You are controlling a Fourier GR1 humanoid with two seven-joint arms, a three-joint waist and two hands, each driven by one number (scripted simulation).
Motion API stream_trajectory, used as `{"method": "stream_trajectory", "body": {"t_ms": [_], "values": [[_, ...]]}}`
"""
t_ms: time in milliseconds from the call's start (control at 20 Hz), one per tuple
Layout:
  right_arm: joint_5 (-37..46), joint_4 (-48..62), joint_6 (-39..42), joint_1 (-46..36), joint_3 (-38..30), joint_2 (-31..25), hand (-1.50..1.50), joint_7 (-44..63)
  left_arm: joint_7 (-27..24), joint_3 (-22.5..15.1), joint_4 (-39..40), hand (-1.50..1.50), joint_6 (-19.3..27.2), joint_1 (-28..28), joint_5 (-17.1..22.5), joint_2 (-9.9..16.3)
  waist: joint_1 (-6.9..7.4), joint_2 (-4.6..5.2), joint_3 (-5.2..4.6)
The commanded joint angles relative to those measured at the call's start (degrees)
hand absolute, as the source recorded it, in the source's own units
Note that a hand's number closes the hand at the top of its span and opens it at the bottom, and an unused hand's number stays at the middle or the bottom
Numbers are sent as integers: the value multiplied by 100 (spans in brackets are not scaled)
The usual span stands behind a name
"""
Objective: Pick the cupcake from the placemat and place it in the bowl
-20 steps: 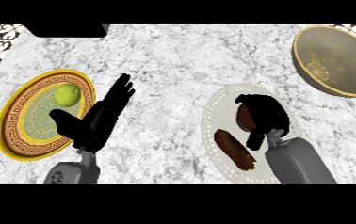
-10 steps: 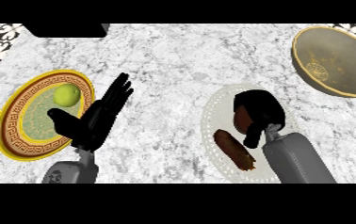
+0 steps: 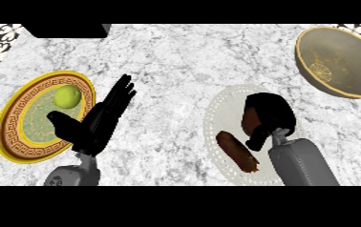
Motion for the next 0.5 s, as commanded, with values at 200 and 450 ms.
{"method": "stream_trajectory", "body": {"t_ms": [200, 450], "values": [[762, -633, -258, 180, 111, 169, 150, 1063, 17, 178, 190, 0, -34, -200, 86, -9, -16, 24, 23], [544, -2280, 430, 146, -61, 185, 150, 1511, -65, -15, 60, 0, 53, 85, -156, -64, -49, 3, 21]]}}
